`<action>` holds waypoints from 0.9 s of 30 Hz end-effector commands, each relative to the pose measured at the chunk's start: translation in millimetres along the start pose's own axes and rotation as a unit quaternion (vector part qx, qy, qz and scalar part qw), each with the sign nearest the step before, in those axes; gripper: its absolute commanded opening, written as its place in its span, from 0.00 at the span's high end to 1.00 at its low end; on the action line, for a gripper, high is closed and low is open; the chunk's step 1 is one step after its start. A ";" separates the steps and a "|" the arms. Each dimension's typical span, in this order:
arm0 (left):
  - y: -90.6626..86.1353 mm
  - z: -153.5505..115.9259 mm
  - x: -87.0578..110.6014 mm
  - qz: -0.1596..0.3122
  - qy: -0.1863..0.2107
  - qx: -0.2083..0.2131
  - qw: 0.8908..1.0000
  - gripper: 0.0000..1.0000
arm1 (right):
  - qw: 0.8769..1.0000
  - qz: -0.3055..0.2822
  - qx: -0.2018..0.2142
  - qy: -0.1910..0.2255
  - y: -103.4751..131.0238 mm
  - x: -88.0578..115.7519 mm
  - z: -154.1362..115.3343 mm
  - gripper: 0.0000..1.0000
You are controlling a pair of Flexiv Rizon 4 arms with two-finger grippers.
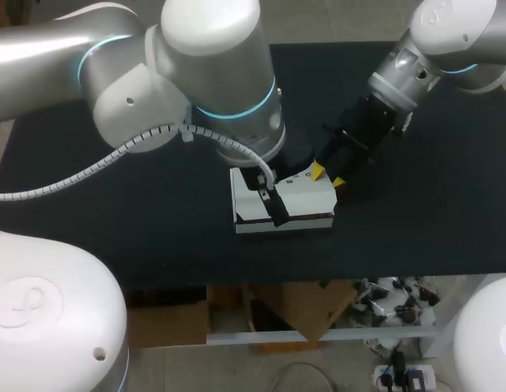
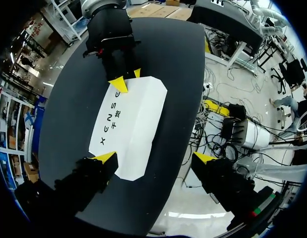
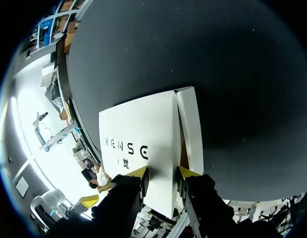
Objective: Assemble the packaging by folding the flat box into shape, placing the metal phone stand inside, and closing the box properly
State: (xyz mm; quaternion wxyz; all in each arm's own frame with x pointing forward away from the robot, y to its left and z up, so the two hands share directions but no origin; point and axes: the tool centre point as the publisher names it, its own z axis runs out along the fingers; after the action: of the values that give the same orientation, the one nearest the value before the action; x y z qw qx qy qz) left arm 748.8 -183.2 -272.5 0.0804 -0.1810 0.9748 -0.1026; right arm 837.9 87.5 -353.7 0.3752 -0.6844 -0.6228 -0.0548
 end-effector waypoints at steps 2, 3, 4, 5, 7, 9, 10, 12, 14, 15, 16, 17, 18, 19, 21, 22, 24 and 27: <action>-1.3 -0.2 1.1 -0.001 -0.003 -0.002 1.000 0.00 | 1.000 0.000 0.000 0.000 -0.3 -0.1 0.5 0.62; -1.0 2.8 0.8 -0.009 -0.012 -0.012 1.000 0.00 | 1.000 0.000 0.000 0.000 -0.3 -0.1 0.5 0.62; -0.7 4.2 0.3 -0.004 -0.016 -0.013 1.000 0.00 | 1.000 0.000 0.000 0.000 -0.3 -0.1 0.5 0.62; 0.1 7.1 -0.8 0.004 -0.015 -0.015 1.000 0.00 | 1.000 0.000 0.000 0.000 -0.3 -0.1 0.5 0.62; 0.7 10.9 -2.7 0.020 -0.021 -0.019 0.999 0.00 | 1.000 0.000 0.000 0.000 -0.3 -0.1 0.5 0.61; 2.4 15.0 -6.0 0.030 -0.020 -0.018 0.999 0.00 | 1.000 0.000 0.000 0.000 -0.3 -0.1 0.5 0.62; 3.2 16.5 -6.5 0.041 -0.015 -0.011 0.999 0.00 | 1.000 0.000 0.000 0.000 -0.3 -0.1 0.5 0.62; 4.6 19.1 -9.7 0.045 -0.012 -0.011 0.999 0.00 | 1.000 0.000 0.000 0.000 -0.3 -0.1 0.5 0.62; 4.8 21.8 -11.4 0.052 -0.003 -0.007 0.999 0.00 | 1.000 0.000 0.000 0.000 -0.3 -0.1 0.5 0.62; 4.7 23.4 -12.5 0.052 -0.004 -0.008 0.999 0.00 | 1.000 0.000 0.000 0.000 -0.3 -0.1 0.5 0.63; 4.7 24.8 -13.6 0.054 -0.001 -0.006 0.999 0.00 | 1.000 0.000 0.000 0.000 -0.3 -0.1 0.5 0.63; 5.2 26.0 -14.9 0.056 0.001 -0.003 0.998 0.00 | 1.000 0.000 0.000 0.000 -0.3 -0.1 0.5 0.63; 5.6 27.9 -16.4 0.054 -0.003 -0.006 0.998 0.00 | 1.000 0.000 0.000 0.000 -0.3 -0.1 0.5 0.63; 5.9 29.4 -18.0 0.054 -0.002 -0.006 0.999 0.00 | 1.000 0.000 0.000 0.000 -0.3 -0.1 0.5 0.63; 7.2 32.1 -20.9 0.056 -0.003 -0.005 0.998 0.00 | 1.000 0.000 0.000 0.000 -0.3 -0.1 0.5 0.63; 7.7 33.0 -22.0 0.056 -0.003 -0.004 0.998 0.00 | 1.000 0.000 0.000 0.000 -0.3 -0.1 0.5 0.63; 8.3 35.0 -23.8 0.054 -0.006 -0.010 0.998 0.00 | 1.000 0.000 0.000 0.000 -0.3 -0.1 0.5 0.64; 8.7 38.4 -25.9 0.051 -0.009 -0.015 0.999 0.00 | 1.000 0.000 0.000 0.000 -0.3 -0.1 0.5 0.64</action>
State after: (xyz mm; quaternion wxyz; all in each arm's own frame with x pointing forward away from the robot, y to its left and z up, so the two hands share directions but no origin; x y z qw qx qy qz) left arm 776.2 -169.8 -306.0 0.0884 -0.1301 0.9836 -0.0878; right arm 837.9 87.4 -353.6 0.3752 -0.6844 -0.6228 -0.0548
